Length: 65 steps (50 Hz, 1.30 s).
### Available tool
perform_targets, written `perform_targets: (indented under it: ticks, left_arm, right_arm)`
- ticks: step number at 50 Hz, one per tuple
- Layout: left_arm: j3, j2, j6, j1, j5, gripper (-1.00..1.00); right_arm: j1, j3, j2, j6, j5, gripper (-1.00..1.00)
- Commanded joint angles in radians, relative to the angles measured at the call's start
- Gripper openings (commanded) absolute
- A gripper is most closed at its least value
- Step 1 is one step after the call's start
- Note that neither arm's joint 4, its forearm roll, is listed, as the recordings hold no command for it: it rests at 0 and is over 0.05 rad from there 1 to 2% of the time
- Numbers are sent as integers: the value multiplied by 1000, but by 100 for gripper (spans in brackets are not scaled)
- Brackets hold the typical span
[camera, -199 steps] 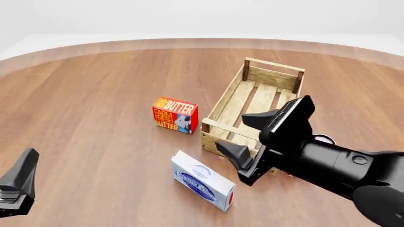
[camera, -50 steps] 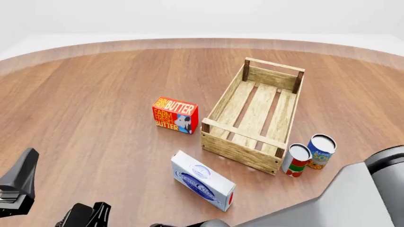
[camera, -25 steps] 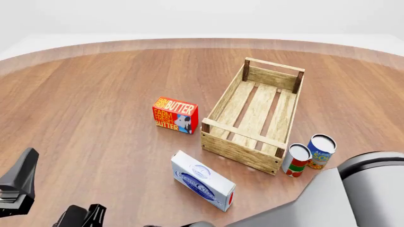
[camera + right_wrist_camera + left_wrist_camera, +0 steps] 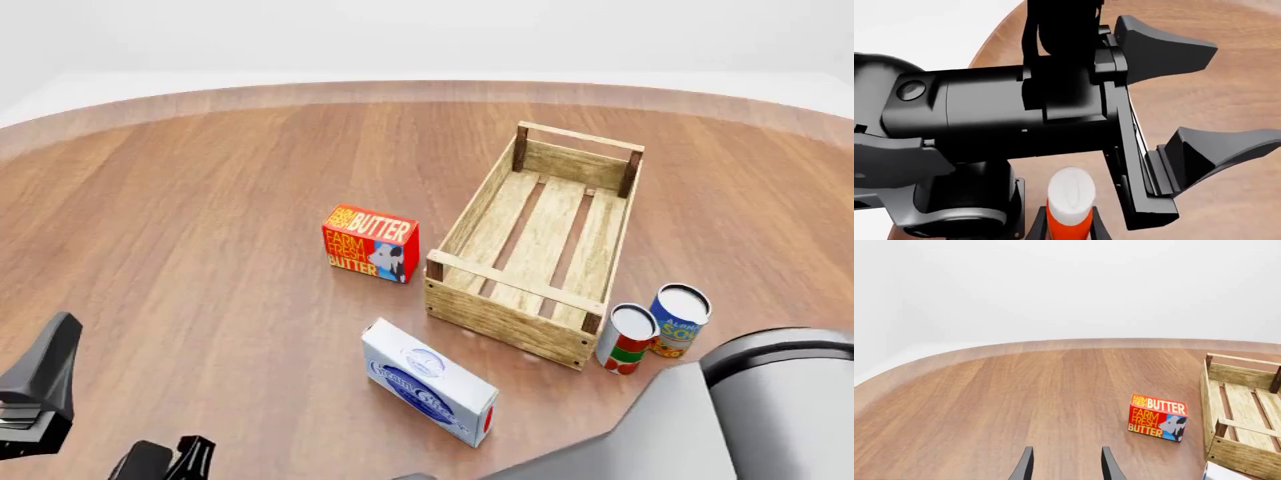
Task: Pick up the ketchup, and put it in the wooden tray.
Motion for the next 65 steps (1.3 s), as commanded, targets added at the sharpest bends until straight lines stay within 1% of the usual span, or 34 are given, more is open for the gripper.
perform_targets:
  ticks: [1,11,17,29,33,39,46,50,57,59,65]
  left_arm:
    - [0,0,0,0,-1,100]
    - [1,0,0,0,-1,100]
    - [1,2,1,0,-2,100]
    - [0,2,-1,1,-2,100]
    - [0,2,-1,1,-2,100]
    - [0,-1,0,1,1,100]
    - [-1,-2,-1,1,3,100]
    - [0,-2,0,1,3,100]
    - [0,-2,1,1,1,100]
    - [0,-1,-1,1,0,100]
    - [1,1,-1,1,-2,100]
  right_arm:
    - [-3,49,-47,-1,-20,-100]
    - [-8,137,-139,-5,-31,-100]
    - [-15,158,-152,-1,-40,-100]
    - [-71,231,-184,6,-80,-100]
    - [-102,260,-206,7,-86,-100]
    - [-143,279,-248,11,-61,-100]
    - [-191,260,-295,-9,14,-100]
    - [-226,248,-315,-33,51,-100]
    - [-269,240,-353,-58,89,-100]
    - [-292,238,-364,-70,102,-100]
    - [-347,228,-387,-80,134,-100]
